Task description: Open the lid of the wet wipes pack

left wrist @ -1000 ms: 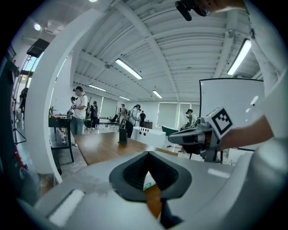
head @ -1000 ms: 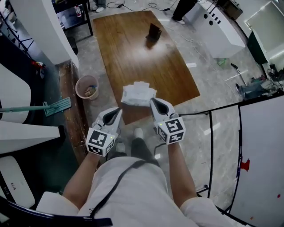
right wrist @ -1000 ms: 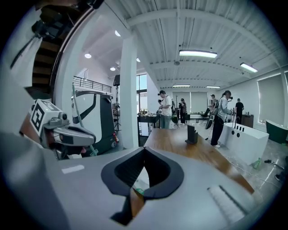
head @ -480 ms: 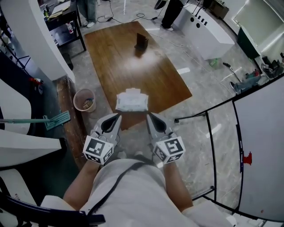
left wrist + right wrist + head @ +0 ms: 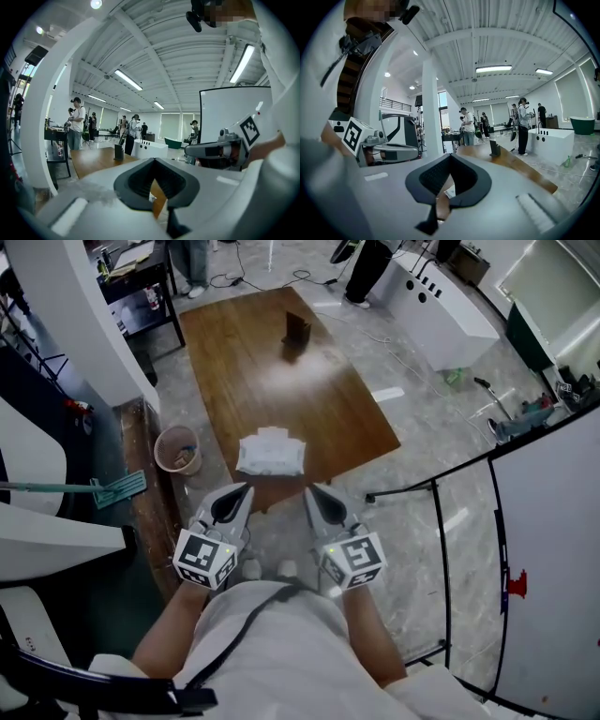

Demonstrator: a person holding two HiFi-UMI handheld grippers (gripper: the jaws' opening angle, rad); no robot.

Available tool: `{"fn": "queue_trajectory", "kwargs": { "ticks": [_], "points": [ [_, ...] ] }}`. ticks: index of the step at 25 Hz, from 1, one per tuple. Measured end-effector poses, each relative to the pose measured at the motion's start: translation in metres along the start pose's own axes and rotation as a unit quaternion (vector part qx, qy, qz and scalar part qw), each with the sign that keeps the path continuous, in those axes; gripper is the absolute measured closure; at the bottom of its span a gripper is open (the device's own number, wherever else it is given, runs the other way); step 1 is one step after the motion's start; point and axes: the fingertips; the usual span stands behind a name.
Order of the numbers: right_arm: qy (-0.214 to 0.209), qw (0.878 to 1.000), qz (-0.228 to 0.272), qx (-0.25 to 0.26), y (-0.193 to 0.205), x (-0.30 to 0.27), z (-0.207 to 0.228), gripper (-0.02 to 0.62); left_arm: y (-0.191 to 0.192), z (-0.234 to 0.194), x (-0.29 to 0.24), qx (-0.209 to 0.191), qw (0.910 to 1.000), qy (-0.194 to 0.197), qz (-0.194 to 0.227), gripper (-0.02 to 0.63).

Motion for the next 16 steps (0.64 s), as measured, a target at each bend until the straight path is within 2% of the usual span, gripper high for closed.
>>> {"fn": "queue_trajectory", "kwargs": {
  "ticks": [16],
  "points": [
    [-0.020,1.000,-0.011,0.004,0.004,-0.006,0.017,0.588,0.007,0.003,-0.013,-0.001,0.9998,-0.016,-0.010,0.601]
  ]
}}
Point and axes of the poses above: the fingertips, and each gripper's own axes: x backward along the fingers, z to its right, y out of its underside, and after that the axes turned 13 degrees about z, right-handed
